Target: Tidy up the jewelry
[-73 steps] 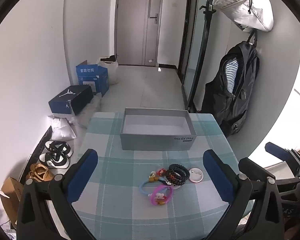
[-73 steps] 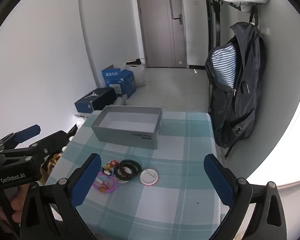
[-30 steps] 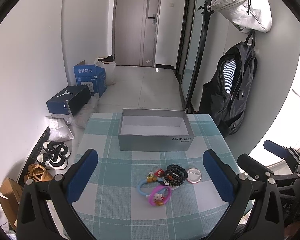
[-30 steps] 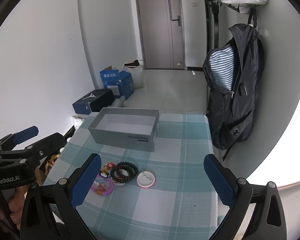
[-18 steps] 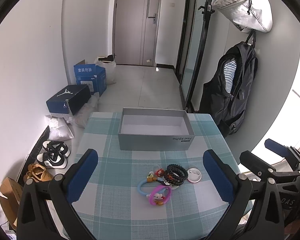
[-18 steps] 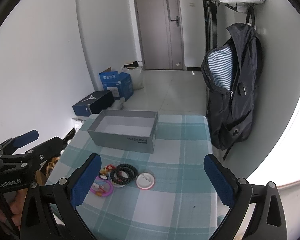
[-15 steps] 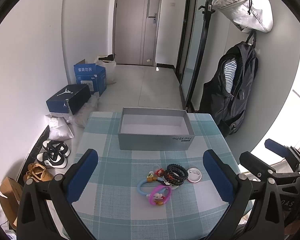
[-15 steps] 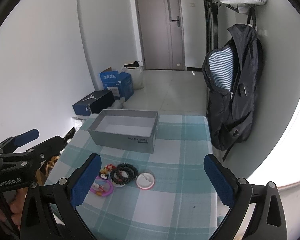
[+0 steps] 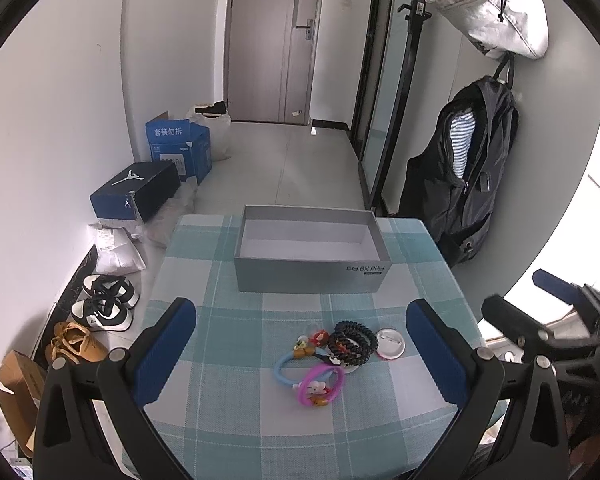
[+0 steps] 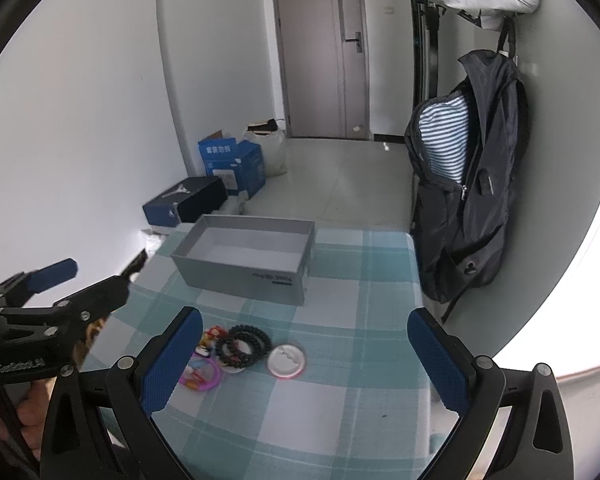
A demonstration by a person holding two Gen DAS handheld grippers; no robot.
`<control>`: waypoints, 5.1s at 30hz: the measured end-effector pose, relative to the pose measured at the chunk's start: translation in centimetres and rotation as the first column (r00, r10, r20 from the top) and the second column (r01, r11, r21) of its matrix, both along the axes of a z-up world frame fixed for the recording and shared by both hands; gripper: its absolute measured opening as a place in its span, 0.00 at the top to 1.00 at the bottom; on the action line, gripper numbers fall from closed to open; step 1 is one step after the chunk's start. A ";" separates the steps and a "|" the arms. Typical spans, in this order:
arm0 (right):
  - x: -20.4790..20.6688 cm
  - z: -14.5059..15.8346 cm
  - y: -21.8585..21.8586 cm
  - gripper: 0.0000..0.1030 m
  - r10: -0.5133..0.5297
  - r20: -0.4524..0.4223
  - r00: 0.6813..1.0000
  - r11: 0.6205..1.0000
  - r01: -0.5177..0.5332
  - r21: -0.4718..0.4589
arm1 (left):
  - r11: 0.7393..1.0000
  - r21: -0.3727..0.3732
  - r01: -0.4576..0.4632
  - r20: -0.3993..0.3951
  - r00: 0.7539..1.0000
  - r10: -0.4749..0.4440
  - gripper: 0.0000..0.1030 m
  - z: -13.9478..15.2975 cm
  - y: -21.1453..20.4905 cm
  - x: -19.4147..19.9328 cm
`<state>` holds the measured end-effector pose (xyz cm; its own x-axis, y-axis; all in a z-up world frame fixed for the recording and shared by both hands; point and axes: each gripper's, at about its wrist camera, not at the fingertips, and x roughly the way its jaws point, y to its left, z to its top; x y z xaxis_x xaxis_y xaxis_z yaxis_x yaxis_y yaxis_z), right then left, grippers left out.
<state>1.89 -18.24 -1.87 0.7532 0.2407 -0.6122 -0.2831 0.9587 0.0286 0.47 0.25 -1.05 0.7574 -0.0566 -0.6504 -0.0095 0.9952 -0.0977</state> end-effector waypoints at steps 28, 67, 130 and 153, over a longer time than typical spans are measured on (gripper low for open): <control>3.7 -1.7 -1.9 0.01 -0.073 -0.148 0.986 0.997 0.076 0.012 | 0.989 0.011 0.146 -0.353 0.926 -0.133 0.32 -9.5 -0.8 3.8; 5.4 -4.2 -1.3 0.12 0.052 -0.315 0.948 0.974 0.022 0.227 | 0.962 -0.250 0.112 -0.167 0.973 -0.157 0.95 -3.4 4.5 2.5; 9.3 -10.7 4.8 0.81 0.175 -0.585 0.792 0.955 0.009 0.297 | 0.957 -0.286 0.047 -0.154 0.984 -0.094 0.95 -2.3 8.0 2.6; 9.9 -12.5 3.4 0.79 0.210 -0.647 0.733 0.868 0.164 0.468 | 0.953 -0.298 0.049 -0.160 0.982 -0.101 0.95 -2.4 7.9 2.6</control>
